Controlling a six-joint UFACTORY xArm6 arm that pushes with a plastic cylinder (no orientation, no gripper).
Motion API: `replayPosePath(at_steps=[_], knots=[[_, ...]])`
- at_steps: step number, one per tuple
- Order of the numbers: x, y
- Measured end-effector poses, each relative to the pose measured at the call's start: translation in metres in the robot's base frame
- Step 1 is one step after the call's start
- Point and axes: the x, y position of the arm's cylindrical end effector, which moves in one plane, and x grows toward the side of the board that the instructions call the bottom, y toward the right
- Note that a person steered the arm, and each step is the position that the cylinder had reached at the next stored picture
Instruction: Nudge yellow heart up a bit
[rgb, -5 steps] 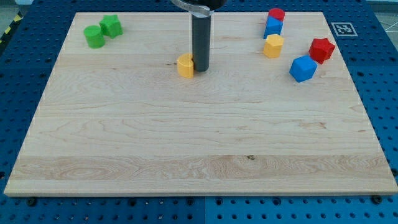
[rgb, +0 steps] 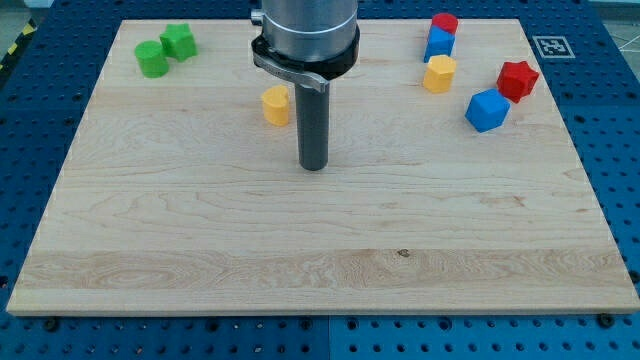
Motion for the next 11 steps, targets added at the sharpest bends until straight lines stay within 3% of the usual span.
replayPosePath(at_steps=[2, 4, 6, 9, 10, 11], knots=[[-0.071, -0.005], [-0.073, -0.016], [-0.049, -0.003], [-0.114, -0.035], [-0.111, -0.033], [-0.078, -0.019]])
